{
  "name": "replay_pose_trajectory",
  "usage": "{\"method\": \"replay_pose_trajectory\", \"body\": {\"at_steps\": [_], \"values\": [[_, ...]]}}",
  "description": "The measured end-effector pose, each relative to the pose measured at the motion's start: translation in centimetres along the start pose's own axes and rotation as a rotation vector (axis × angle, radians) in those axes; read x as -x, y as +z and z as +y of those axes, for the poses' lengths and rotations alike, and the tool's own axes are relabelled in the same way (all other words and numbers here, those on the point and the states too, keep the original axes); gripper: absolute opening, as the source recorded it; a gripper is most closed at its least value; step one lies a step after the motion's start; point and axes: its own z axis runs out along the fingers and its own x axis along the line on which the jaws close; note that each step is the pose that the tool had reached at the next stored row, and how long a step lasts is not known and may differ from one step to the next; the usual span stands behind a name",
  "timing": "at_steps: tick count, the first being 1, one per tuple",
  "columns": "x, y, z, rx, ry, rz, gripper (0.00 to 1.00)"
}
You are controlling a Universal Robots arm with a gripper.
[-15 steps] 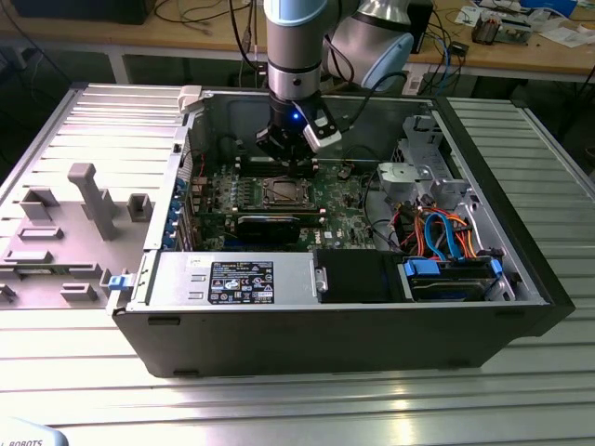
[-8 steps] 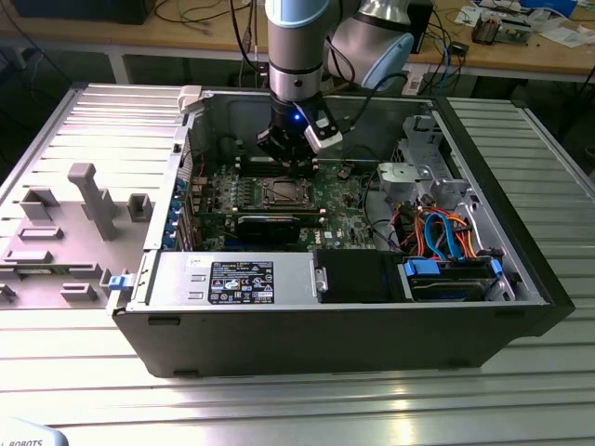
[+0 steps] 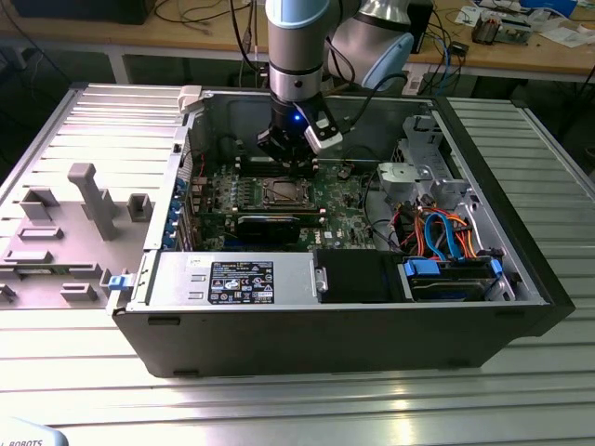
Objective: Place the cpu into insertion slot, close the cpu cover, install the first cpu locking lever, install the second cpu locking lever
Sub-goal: 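Install the first cpu locking lever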
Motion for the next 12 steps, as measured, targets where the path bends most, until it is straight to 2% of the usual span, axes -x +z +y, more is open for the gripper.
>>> {"method": "replay_pose_trajectory", "body": {"at_steps": [12], "values": [[-0.01,0.22,-0.02,-0.0001,0.000,0.0002,0.11]]}}
